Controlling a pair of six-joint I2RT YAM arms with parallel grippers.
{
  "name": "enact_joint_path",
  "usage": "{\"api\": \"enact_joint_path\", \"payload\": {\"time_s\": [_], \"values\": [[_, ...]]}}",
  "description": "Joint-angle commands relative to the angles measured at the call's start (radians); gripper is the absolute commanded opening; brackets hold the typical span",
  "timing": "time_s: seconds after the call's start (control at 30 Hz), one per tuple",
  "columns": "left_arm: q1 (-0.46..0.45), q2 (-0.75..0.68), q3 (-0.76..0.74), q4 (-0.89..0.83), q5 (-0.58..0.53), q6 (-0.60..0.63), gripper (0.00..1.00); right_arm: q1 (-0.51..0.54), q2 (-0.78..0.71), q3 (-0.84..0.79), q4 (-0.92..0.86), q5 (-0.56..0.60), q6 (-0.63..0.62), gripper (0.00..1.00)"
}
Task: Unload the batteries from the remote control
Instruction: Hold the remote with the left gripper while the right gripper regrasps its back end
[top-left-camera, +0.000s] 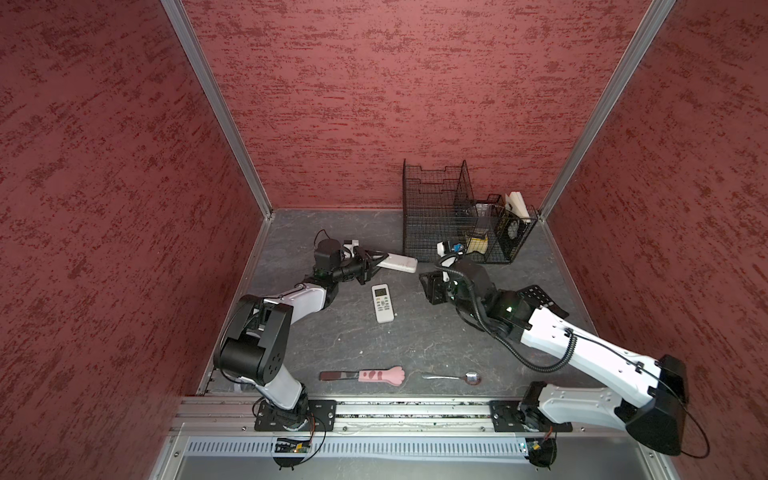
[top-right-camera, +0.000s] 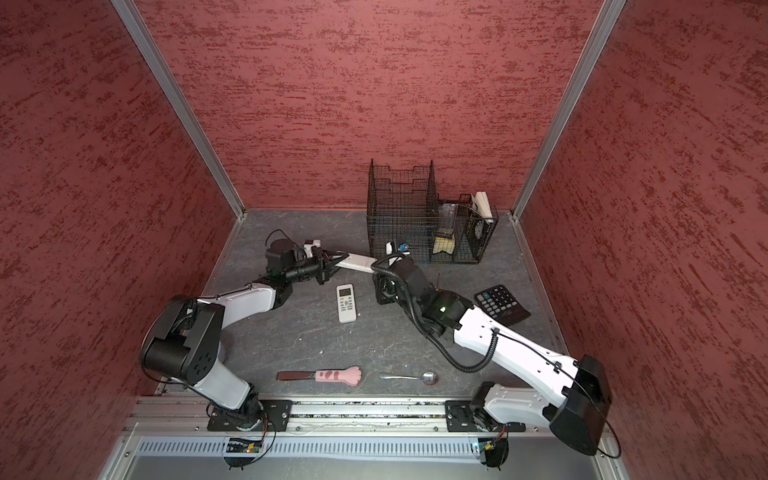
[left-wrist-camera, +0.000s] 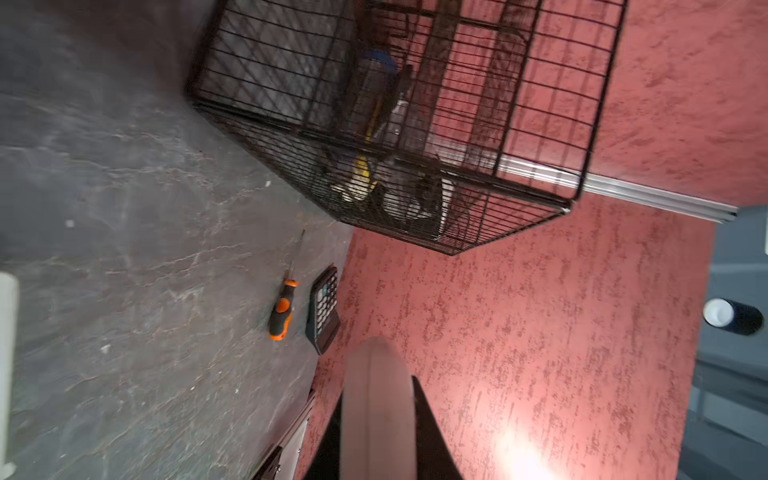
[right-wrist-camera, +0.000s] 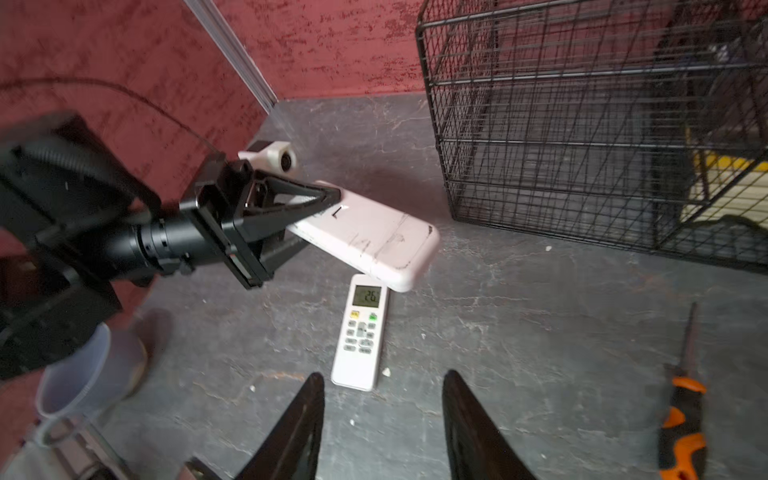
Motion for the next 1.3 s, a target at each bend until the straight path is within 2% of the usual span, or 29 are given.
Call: {"api": "enact_joint_path", "payload": {"time_s": [0.0, 0.07, 0.37, 1.13, 1.27], "values": [[-0.017, -0.014, -0.006, 0.317, -0.029, -0.048, 0.0, -0.062, 0.017, 0.026, 0.067, -0.152, 0.189, 0.46], [-0.021, -0.031, -0.026, 0.359, -0.034, -0.047, 0.0, -0.1, 0.026, 0.016, 0.099, -0.207, 0.233, 0.45], [-0.042, -0.074, -0.125, 0.476, -0.067, -0.054, 0.0, -0.153, 0.024, -0.031, 0.239, -0.262, 0.29, 0.45], [-0.084, -0.021, -0.107, 0.544, -0.068, -0.068, 0.0, -0.197, 0.124, -0.004, 0.291, -0.326, 0.311, 0.42], [-0.089, -0.011, -0.107, 0.556, -0.066, -0.071, 0.0, -0.198, 0.131, -0.003, 0.29, -0.333, 0.314, 0.39]]}}
